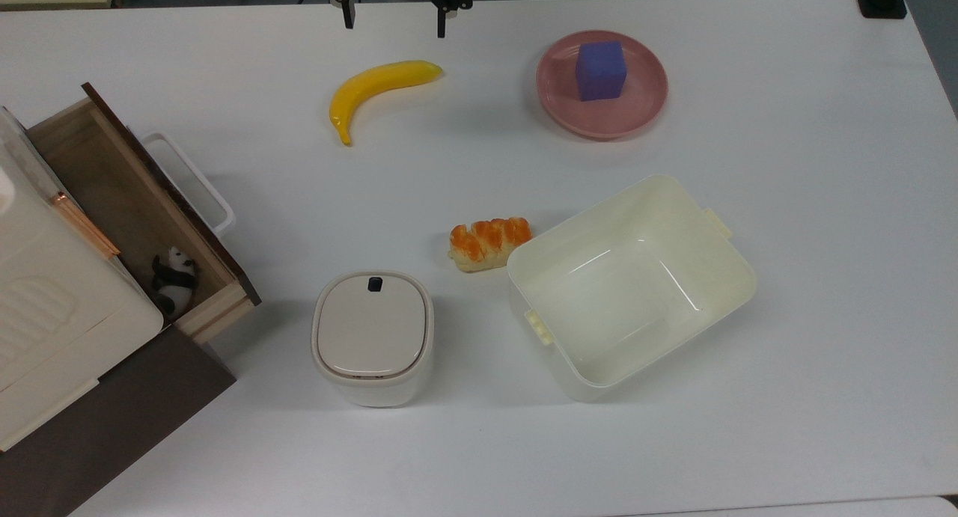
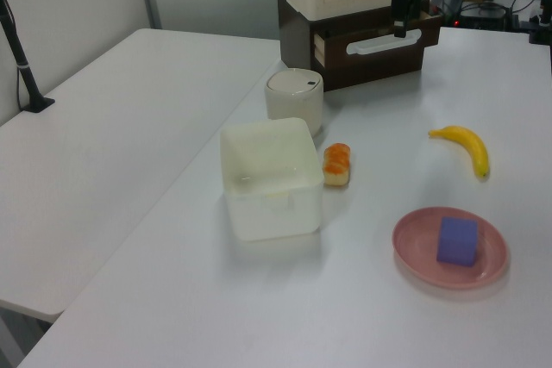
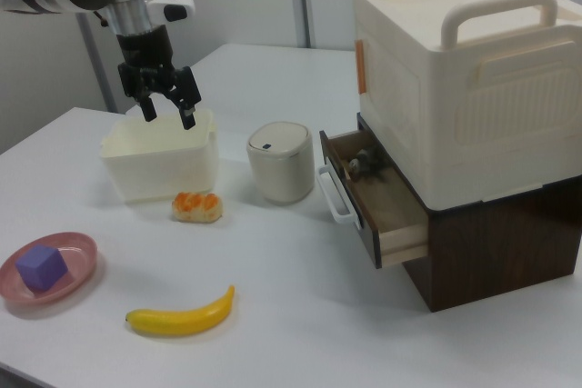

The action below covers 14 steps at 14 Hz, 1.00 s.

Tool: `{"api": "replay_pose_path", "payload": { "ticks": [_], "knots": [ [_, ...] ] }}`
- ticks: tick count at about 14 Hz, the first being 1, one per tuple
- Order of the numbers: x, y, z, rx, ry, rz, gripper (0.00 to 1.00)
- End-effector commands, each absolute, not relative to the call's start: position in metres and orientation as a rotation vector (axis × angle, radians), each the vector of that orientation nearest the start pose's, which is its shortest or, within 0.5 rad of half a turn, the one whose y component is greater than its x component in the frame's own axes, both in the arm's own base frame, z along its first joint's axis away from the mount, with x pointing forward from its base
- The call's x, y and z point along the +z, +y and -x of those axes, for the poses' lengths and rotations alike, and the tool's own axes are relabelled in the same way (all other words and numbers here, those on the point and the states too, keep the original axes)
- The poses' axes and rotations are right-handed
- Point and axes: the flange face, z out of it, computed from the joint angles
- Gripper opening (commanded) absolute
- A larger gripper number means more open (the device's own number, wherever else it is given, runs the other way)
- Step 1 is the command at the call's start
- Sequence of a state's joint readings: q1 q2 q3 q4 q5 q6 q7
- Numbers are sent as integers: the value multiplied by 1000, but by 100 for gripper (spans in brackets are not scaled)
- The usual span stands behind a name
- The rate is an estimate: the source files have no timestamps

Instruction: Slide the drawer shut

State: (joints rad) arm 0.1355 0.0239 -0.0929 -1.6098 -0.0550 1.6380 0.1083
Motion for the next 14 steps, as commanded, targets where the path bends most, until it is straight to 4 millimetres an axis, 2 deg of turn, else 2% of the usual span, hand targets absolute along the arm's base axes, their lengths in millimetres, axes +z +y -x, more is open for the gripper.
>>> {"api": "replay_pose_path", "payload": {
  "ticks": [1, 10, 12, 14],
  "knots": [
    [601, 9, -561, 7, 134, 3171, 100],
    [599, 9, -561, 11, 126, 3170, 100],
    [598, 9, -561, 15, 51, 3172, 85],
    [599, 9, -561, 15, 32, 3172, 75]
  ]
}}
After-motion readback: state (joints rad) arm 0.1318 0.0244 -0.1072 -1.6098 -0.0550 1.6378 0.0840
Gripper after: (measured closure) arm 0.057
